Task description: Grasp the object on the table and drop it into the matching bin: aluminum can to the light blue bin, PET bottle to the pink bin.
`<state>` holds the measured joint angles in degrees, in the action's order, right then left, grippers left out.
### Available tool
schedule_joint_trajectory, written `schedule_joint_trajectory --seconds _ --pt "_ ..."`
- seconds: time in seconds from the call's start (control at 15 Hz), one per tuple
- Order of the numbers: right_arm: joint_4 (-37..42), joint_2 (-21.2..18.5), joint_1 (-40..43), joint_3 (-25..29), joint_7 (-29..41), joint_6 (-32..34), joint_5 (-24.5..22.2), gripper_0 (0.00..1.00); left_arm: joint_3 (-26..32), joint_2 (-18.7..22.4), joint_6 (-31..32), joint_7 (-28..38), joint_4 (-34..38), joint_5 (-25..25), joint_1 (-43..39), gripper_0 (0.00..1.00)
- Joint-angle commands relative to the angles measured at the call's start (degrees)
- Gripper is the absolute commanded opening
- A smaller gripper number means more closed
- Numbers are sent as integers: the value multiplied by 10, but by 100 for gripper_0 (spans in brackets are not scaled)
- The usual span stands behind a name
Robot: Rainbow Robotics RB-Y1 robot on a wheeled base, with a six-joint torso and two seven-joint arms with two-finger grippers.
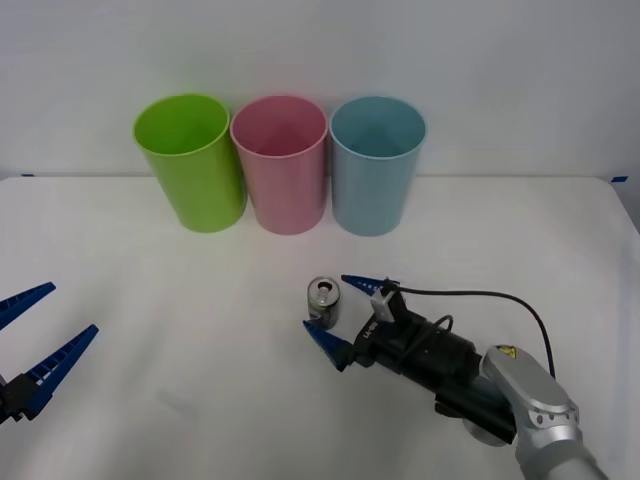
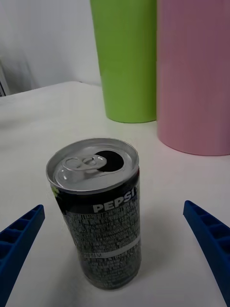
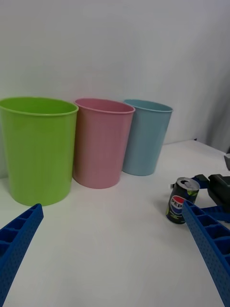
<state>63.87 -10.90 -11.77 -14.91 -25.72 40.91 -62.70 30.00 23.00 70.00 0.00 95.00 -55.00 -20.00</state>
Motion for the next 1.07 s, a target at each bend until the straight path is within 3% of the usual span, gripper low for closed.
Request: schedule_joint_trajectory --seconds 0.07,1.0,1.07 --pt "-1 11 -5 -13 -4 -19 -1 100 0 0 0 0 0 0 0 100" --pt "-1 29 -11 -36 -22 -58 -2 100 0 0 0 0 0 0 0 100" --pt "-1 29 -11 -36 -23 -58 -2 77 0 0 0 0 0 0 0 100"
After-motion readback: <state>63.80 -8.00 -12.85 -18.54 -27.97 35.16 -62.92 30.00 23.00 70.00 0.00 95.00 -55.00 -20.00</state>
